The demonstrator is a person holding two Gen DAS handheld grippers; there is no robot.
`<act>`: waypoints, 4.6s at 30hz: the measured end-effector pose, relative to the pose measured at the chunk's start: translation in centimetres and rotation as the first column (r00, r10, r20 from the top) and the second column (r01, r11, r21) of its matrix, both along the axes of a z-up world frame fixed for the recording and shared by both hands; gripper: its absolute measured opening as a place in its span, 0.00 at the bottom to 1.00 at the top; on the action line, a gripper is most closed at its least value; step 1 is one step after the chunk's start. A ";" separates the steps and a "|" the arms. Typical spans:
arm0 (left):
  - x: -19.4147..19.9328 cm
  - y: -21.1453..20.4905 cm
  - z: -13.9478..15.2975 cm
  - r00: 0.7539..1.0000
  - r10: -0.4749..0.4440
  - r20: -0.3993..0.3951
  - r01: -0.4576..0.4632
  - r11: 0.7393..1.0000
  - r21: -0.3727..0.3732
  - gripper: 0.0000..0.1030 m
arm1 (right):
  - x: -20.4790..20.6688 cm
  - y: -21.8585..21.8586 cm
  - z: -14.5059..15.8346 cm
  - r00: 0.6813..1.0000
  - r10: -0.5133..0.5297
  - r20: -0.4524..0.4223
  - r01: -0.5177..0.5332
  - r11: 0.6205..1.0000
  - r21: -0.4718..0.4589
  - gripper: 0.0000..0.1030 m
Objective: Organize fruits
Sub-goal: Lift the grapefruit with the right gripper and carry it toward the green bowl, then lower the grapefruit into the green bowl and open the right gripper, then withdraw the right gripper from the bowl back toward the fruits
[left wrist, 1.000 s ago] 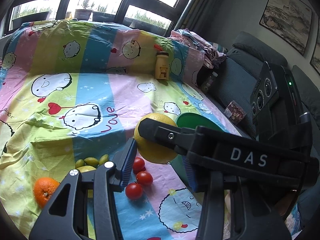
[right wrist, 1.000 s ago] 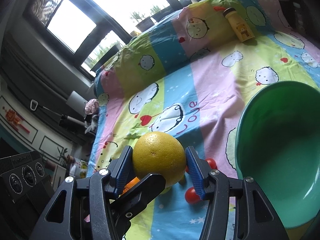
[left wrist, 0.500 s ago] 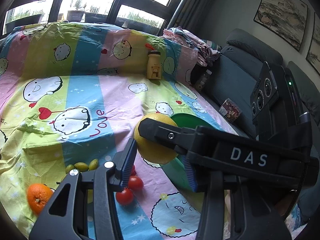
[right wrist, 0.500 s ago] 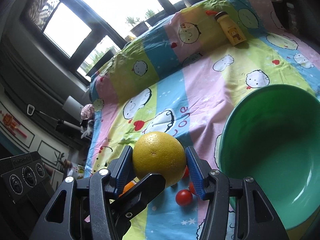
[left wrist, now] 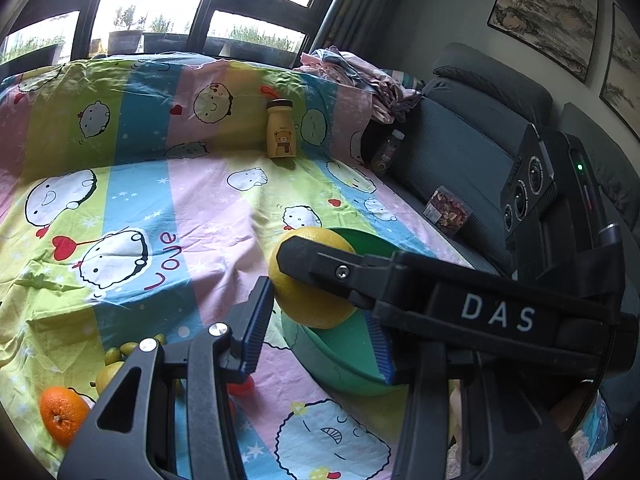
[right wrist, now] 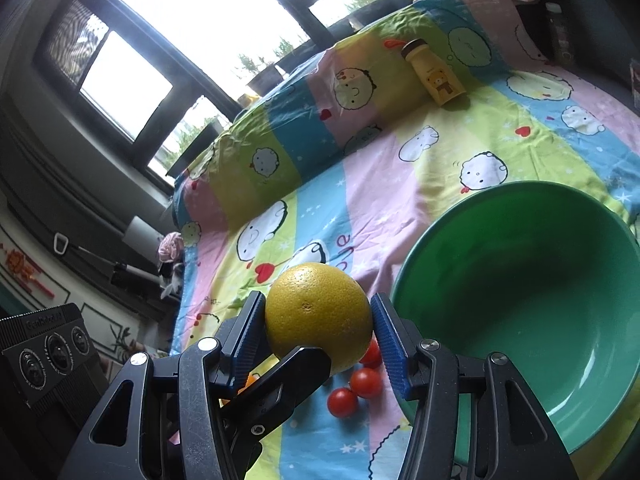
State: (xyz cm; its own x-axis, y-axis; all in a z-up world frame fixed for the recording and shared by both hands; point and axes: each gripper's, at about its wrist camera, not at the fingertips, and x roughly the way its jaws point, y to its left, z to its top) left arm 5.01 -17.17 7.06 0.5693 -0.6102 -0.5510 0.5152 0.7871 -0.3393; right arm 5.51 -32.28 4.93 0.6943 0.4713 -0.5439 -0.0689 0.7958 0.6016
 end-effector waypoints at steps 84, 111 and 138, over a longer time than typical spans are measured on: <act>4.1 -7.0 -4.9 0.966 -0.163 -0.199 0.153 0.986 -0.061 0.43 | 1.2 -6.9 -4.2 0.960 -0.186 -0.211 0.183 0.982 -0.037 0.55; 4.1 -8.5 -5.7 0.967 -0.134 -0.216 0.152 0.986 0.068 0.31 | 2.1 -7.5 -6.4 0.933 -0.204 -0.296 0.200 0.979 -0.045 0.55; 1.4 -5.5 -2.2 0.990 -0.059 -0.126 0.071 0.993 0.092 0.33 | 0.9 -6.4 -3.5 0.947 -0.267 -0.177 0.252 0.962 -0.101 0.52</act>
State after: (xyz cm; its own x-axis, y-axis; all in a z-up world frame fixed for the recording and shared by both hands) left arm 6.39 -22.64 4.90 0.4544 -0.5849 -0.6718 0.5257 0.7849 -0.3278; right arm 6.44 -38.71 1.46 0.6697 0.2405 -0.7026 0.2540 0.8149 0.5210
